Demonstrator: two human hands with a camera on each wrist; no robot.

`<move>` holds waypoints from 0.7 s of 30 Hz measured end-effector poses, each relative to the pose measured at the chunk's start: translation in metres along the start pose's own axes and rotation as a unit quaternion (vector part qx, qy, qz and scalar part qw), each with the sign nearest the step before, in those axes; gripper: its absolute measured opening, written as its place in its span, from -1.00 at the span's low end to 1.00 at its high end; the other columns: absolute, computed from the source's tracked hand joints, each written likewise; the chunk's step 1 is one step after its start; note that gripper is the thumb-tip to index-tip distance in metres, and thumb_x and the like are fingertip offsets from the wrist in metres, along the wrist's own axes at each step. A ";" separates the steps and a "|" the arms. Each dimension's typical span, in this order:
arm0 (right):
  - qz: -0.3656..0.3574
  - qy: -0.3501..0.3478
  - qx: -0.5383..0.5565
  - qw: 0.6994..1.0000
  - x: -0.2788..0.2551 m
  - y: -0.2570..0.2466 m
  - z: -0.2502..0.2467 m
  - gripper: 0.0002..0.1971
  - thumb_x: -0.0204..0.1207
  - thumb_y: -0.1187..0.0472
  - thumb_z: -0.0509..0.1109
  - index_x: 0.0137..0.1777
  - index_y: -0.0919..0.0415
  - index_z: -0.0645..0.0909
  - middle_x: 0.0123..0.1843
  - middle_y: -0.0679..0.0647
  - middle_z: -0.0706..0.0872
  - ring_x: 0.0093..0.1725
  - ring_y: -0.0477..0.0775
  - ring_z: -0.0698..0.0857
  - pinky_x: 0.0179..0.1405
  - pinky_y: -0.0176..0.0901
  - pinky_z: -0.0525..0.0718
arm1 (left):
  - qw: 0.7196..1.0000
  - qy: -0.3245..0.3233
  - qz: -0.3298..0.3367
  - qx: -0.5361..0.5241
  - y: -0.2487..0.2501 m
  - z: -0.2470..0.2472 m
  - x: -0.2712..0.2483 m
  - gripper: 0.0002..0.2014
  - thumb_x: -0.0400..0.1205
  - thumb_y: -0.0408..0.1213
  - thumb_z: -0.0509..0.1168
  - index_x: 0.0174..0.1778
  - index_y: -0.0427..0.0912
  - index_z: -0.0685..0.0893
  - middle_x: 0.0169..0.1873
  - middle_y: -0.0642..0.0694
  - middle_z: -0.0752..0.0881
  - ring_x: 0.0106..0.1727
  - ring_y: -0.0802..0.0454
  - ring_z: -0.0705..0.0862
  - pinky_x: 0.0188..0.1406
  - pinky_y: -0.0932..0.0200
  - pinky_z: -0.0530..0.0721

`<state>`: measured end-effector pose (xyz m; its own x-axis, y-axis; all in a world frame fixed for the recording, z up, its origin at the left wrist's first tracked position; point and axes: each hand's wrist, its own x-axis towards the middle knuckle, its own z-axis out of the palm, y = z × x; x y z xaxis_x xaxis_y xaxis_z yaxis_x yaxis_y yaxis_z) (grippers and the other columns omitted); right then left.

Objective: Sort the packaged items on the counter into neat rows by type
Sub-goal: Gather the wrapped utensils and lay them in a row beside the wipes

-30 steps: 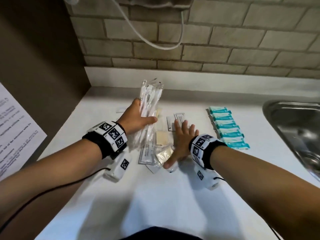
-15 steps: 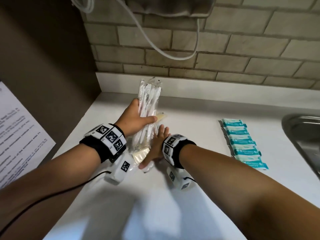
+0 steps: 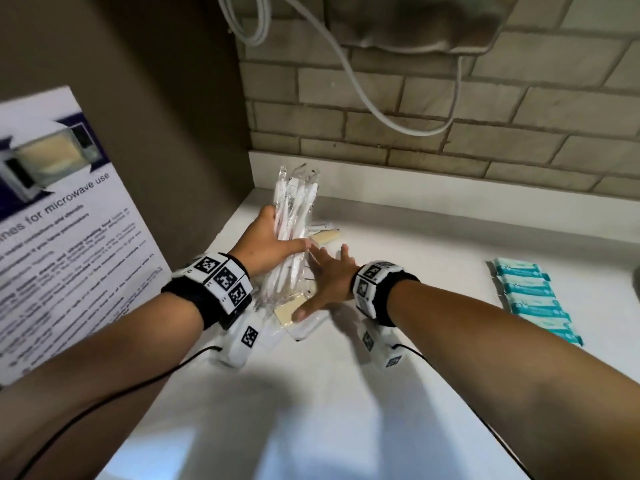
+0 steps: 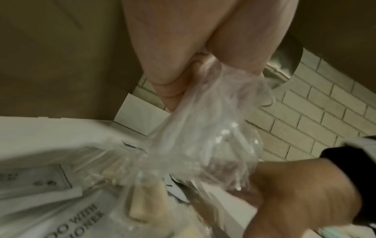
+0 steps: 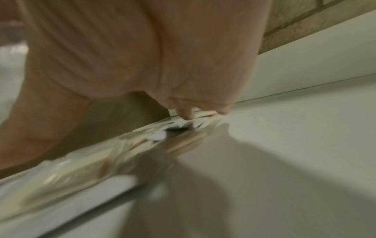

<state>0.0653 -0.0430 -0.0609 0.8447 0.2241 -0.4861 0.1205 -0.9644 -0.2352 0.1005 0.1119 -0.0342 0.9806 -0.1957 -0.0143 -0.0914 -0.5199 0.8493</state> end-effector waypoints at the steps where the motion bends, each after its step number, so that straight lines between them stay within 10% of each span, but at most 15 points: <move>1: -0.017 0.026 0.022 0.999 -0.015 0.005 -0.008 0.27 0.19 -0.47 0.46 0.70 -0.01 -0.25 0.62 -0.20 -0.28 0.63 0.08 -0.38 0.58 0.29 -0.42 | 1.000 -0.004 -0.005 -0.003 0.001 0.003 -0.002 -0.28 0.43 -0.16 0.58 0.42 -0.17 0.37 0.23 -0.08 0.65 0.23 -0.06 0.65 0.28 0.02 0.59; 4: -0.005 0.085 0.215 0.973 -0.050 0.032 -0.024 -0.09 0.34 -0.08 0.59 0.64 0.02 0.22 0.63 -0.03 0.32 0.66 0.12 0.21 0.60 0.07 0.20 | 0.999 -0.044 -0.011 -0.001 0.009 0.025 -0.008 -0.31 0.46 -0.17 0.55 0.42 -0.16 0.35 0.19 -0.09 0.66 0.17 -0.07 0.68 0.21 0.00 0.65; 7: 0.017 0.109 0.405 0.908 -0.075 0.058 -0.025 -0.39 0.43 0.31 0.53 0.47 0.16 0.42 0.22 0.10 0.69 0.27 0.09 0.63 0.22 -0.17 0.55 | 0.996 -0.082 -0.014 -0.006 0.021 0.064 -0.015 -0.21 0.40 -0.01 0.55 0.45 -0.11 0.29 0.23 -0.09 0.65 0.16 -0.06 0.67 0.15 -0.02 0.68; 11: 0.062 0.141 0.470 0.869 -0.114 0.087 -0.009 -0.33 0.46 0.43 0.48 0.51 0.19 0.26 -0.05 0.12 0.71 -0.09 0.17 0.71 0.02 -0.02 0.62 | 0.991 -0.133 -0.015 -0.011 0.050 0.124 -0.028 -0.21 0.45 0.04 0.50 0.48 -0.09 0.23 0.17 -0.01 0.56 0.10 0.00 0.59 -0.24 0.24 0.56; 21: 0.218 0.218 0.492 0.814 -0.154 0.150 0.035 -0.47 0.36 0.50 0.54 0.25 0.19 0.43 -0.05 0.13 0.62 -0.30 0.18 0.72 -0.07 0.13 0.81 | 0.986 -0.155 -0.062 0.009 0.077 0.206 -0.049 -0.19 0.39 0.10 0.50 0.43 -0.09 0.23 0.26 -0.14 0.59 0.25 -0.18 0.63 0.25 -0.03 0.62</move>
<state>-0.0648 -0.2174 -0.0508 0.8259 -0.3881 -0.4091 -0.5353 -0.3117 -0.7851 0.0094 -0.0892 -0.0768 0.8843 -0.3729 -0.2809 0.0208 -0.5696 0.8216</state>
